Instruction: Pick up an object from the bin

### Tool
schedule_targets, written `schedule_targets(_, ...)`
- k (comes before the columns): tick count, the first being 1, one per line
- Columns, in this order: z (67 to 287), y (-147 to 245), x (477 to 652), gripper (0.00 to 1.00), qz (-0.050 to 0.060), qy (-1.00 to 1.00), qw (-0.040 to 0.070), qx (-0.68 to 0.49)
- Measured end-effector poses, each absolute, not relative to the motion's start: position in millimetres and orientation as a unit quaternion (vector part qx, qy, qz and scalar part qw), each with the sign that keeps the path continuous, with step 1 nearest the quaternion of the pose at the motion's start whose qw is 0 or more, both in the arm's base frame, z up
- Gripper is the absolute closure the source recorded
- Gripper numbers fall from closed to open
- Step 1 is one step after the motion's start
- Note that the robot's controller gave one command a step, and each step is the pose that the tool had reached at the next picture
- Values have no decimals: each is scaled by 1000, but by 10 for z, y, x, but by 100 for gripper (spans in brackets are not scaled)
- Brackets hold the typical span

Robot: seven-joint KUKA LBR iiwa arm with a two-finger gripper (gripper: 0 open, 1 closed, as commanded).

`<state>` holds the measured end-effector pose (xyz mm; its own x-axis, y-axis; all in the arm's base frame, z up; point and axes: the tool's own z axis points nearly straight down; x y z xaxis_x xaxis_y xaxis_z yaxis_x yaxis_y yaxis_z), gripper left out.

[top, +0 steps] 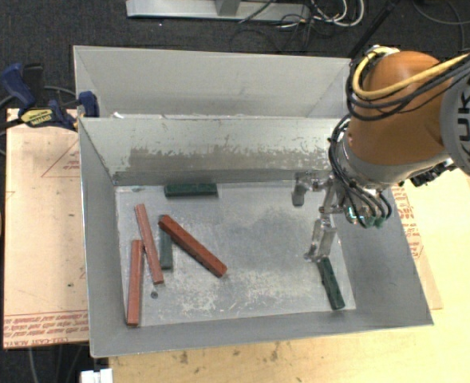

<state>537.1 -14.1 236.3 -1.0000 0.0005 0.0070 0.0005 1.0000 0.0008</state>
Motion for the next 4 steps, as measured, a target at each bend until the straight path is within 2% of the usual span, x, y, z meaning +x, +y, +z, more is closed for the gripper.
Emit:
schedule_targets(1,658,-104,5672,0,-1,-993,2,-119)
schedule_targets(2,1007,-842,4950,0,2,-991,1,-134)
schedule_targets(3,1018,-1285,4944,0,0,-985,-1,174)
schedule_targets(4,711,-1081,4968,0,1,-938,-5,346)
